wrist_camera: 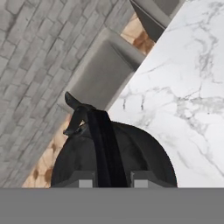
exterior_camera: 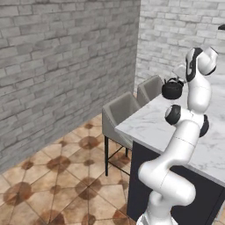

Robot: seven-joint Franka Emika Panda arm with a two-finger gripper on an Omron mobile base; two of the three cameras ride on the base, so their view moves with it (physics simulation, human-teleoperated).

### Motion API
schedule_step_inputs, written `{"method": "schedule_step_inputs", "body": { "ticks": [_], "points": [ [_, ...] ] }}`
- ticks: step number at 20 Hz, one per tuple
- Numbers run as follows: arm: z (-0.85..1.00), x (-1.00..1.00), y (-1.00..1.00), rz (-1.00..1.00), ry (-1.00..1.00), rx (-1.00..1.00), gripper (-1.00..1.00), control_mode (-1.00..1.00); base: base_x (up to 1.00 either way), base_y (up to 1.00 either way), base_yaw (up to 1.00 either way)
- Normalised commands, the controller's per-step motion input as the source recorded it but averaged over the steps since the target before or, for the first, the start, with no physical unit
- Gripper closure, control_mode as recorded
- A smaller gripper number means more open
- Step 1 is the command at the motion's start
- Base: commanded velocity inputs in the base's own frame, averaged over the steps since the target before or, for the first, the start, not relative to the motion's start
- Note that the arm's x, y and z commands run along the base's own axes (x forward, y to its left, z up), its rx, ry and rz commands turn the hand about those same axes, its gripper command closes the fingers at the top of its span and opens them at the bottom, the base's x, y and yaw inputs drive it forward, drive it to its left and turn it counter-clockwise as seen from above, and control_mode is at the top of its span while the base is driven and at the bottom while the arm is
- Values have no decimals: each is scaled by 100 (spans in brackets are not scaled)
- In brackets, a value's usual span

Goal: The kettle is done boiling. Turn off the stove, then wait for 300 timesteps before moving the kettle to the dining table.

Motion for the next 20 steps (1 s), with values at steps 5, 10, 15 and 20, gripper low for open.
{"method": "schedule_step_inputs", "body": {
  "ticks": [5, 10, 15, 20],
  "points": [
    [-22, 17, 0, 3, 0, 5, 100, -100, 0, 0, 0],
    [-25, 15, -2, 4, 0, 6, 100, -100, 0, 0, 0],
    [-41, 0, -4, 6, 0, 1, 100, -100, 0, 0, 0],
    [-43, 0, 0, 3, 0, 0, 100, -100, 0, 0, 0]
  ]
}}
